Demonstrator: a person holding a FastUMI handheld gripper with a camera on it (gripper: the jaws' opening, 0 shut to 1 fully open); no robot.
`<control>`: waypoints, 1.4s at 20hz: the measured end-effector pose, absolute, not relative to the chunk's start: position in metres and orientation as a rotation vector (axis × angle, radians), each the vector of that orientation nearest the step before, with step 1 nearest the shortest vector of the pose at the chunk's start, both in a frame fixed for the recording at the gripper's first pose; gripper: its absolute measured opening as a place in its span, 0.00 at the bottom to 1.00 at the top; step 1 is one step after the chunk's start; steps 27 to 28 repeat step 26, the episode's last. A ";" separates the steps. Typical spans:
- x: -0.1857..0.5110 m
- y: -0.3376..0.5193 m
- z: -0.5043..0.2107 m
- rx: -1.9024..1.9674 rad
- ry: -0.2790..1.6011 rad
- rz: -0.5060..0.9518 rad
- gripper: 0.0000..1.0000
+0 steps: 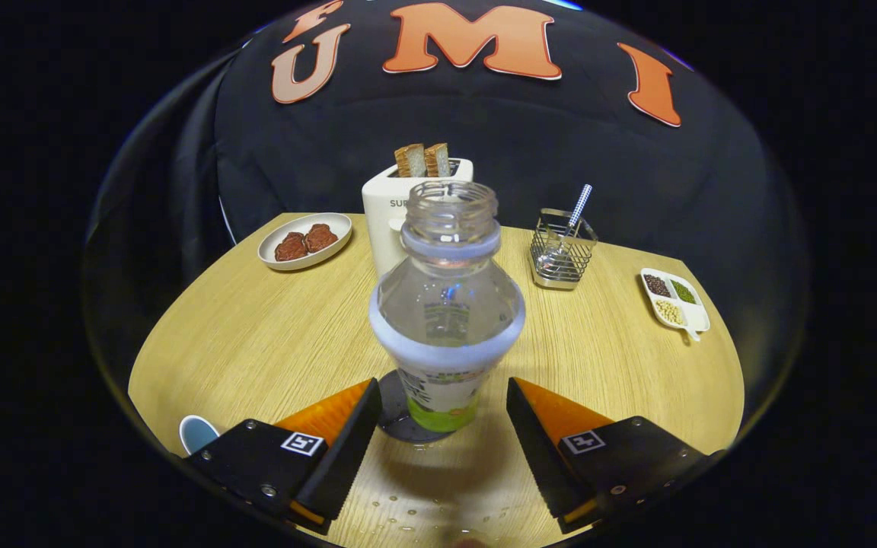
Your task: Take the bottle from table, then pour the juice into the cup, finally place the bottle on the coaster
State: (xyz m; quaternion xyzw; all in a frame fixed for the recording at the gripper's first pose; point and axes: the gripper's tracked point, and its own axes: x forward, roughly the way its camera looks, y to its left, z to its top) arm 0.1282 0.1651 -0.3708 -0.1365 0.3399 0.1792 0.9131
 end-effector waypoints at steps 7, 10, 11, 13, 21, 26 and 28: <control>0.106 0.132 -0.300 -0.245 0.637 0.309 0.98; 0.095 0.111 -0.251 -0.230 0.576 0.279 0.98; 0.092 0.102 -0.235 -0.233 0.559 0.265 0.97; 0.083 0.085 -0.202 -0.233 0.525 0.238 0.97; 0.058 0.030 -0.095 -0.195 0.339 0.109 0.97; 0.041 0.025 -0.066 -0.203 0.275 0.094 0.97; 0.041 0.025 -0.066 -0.203 0.275 0.094 0.97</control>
